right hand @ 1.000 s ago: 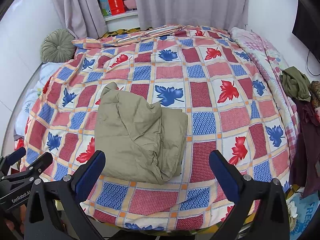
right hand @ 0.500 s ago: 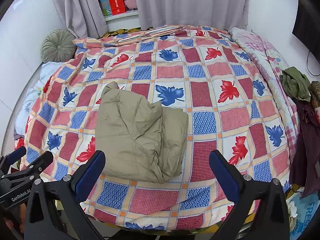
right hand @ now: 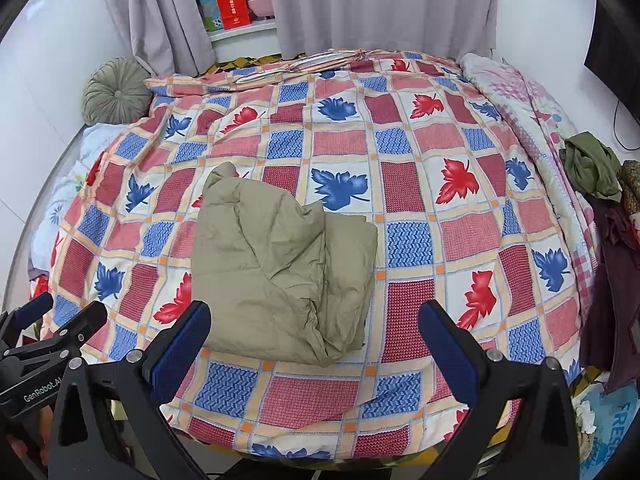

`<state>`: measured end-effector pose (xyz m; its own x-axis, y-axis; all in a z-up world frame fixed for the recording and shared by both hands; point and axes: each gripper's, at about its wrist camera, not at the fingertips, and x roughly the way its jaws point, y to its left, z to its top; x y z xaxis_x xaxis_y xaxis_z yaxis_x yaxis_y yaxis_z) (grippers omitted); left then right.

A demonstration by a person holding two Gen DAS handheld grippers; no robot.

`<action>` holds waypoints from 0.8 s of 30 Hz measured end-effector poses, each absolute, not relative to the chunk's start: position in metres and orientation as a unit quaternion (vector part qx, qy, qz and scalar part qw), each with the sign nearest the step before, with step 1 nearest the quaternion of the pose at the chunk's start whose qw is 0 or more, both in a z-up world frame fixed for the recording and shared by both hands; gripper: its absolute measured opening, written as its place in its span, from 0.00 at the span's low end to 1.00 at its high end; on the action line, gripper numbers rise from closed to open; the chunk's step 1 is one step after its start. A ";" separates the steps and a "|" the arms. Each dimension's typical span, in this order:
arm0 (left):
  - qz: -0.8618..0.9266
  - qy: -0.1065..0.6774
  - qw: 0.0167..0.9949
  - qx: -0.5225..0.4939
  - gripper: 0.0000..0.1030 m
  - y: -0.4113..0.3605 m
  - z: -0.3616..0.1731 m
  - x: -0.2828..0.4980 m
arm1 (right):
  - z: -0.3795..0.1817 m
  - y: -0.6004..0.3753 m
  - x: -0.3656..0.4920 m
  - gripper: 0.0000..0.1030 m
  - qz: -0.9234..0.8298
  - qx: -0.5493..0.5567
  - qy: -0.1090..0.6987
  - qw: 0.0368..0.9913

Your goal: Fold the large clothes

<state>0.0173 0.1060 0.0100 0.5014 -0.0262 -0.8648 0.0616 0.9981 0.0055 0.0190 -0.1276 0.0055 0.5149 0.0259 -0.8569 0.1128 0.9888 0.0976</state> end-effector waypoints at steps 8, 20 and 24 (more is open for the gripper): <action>-0.026 0.499 0.866 0.018 1.00 0.106 0.010 0.018 | 0.005 -0.127 0.018 1.00 -0.026 0.071 0.492 0.867; -0.020 0.497 0.868 0.015 1.00 0.110 0.007 0.015 | 0.004 -0.126 0.018 1.00 -0.025 0.071 0.493 0.867; -0.022 0.496 0.868 0.018 1.00 0.110 0.007 0.016 | 0.005 -0.125 0.018 1.00 -0.025 0.070 0.493 0.867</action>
